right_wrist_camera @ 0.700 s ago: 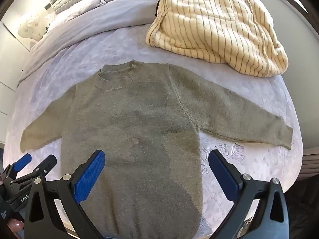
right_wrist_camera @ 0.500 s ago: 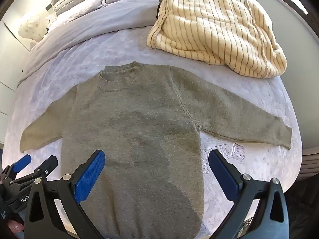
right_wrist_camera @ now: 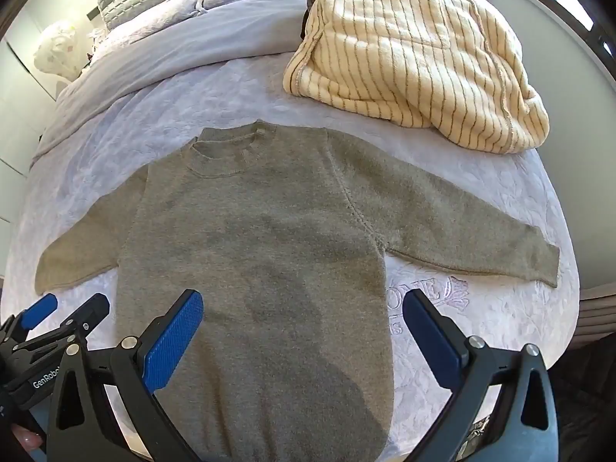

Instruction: Fold small clothes

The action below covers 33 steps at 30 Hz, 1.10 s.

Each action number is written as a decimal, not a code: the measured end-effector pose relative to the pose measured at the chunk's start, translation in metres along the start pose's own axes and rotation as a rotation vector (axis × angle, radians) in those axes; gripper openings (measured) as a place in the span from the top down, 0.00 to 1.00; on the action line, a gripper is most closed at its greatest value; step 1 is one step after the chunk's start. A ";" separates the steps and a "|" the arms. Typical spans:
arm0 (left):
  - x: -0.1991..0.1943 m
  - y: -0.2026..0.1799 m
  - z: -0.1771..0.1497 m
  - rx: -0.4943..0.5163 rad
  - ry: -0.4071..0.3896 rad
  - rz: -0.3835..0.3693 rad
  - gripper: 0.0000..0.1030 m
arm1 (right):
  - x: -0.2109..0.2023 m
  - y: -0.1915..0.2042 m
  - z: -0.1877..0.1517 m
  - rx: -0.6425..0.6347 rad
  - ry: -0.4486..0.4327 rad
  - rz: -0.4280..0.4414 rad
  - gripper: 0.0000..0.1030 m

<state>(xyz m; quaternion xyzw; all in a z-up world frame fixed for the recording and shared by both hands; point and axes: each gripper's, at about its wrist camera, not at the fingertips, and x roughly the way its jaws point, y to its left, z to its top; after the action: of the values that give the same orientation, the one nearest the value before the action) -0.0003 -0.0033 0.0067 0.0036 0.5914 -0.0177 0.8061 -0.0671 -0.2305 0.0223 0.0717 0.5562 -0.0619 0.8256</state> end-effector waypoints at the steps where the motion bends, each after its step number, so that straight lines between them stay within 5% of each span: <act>1: -0.001 0.000 0.000 0.003 -0.005 0.007 0.00 | 0.000 0.000 0.000 -0.001 0.001 0.000 0.00; 33: -0.005 0.001 -0.005 0.011 -0.006 0.013 0.00 | 0.003 0.010 -0.006 -0.015 0.016 -0.001 0.00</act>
<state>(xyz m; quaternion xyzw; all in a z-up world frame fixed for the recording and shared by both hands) -0.0065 -0.0016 0.0098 0.0119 0.5891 -0.0155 0.8079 -0.0696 -0.2198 0.0183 0.0656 0.5632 -0.0575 0.8217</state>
